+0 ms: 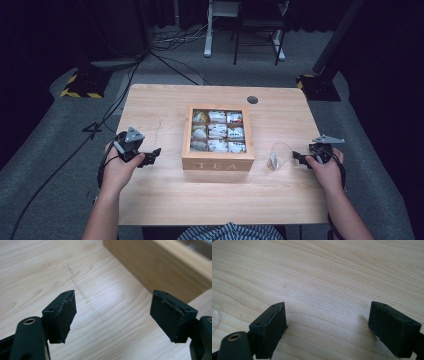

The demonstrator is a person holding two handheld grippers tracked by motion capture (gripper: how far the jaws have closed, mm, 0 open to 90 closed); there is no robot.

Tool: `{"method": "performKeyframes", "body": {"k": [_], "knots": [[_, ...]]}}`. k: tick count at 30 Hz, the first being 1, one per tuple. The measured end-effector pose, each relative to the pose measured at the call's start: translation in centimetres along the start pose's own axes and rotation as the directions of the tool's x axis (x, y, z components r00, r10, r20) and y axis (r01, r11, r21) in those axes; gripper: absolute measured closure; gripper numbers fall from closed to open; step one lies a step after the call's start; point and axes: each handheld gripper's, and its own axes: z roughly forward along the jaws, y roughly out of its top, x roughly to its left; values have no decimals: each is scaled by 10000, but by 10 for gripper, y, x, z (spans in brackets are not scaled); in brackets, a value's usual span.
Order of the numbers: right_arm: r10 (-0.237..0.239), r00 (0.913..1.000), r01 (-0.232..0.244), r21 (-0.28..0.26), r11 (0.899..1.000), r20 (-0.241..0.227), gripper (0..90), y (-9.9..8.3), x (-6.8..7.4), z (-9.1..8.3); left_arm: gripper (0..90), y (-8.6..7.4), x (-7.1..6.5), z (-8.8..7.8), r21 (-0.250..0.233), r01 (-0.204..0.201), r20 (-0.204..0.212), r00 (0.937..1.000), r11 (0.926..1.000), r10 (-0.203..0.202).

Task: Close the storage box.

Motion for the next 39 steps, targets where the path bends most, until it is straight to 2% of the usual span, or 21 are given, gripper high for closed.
{"method": "performKeyframes", "body": {"k": [4,7,15,18,20,23,26,30,39], "knots": [[-8,10000,8,-1,10000,1,148,0,0,0,211,-8,10,8,322,49,-292,9996,9995,-40],[-7,10000,7,-3,10000,1,148,0,0,0,211,-14,16,15,471,138,-226,9997,9988,-127],[-8,10000,8,-4,10000,-1,149,0,0,0,206,-30,29,31,800,713,-495,9965,9942,-675],[-8,10000,8,-2,10000,-2,149,0,0,0,204,-35,31,38,1110,699,-809,9948,9914,-611],[-8,10000,8,-2,10000,0,148,0,0,0,204,-37,31,41,1148,785,-758,9947,9903,-701],[-9,10000,9,-3,10000,-1,148,0,0,0,200,-41,33,45,1250,682,-754,9954,9898,-591],[-8,10000,8,-4,10000,-1,149,0,0,0,176,-45,35,48,1002,854,-603,9950,9913,-796],[3,10000,-3,1,10000,-4,148,0,0,0,153,-49,37,51,591,652,-353,9974,9961,-632],[-22,10000,22,1,10000,-23,148,0,0,0,107,-47,38,54,649,627,-309,9977,9959,-608]]}}
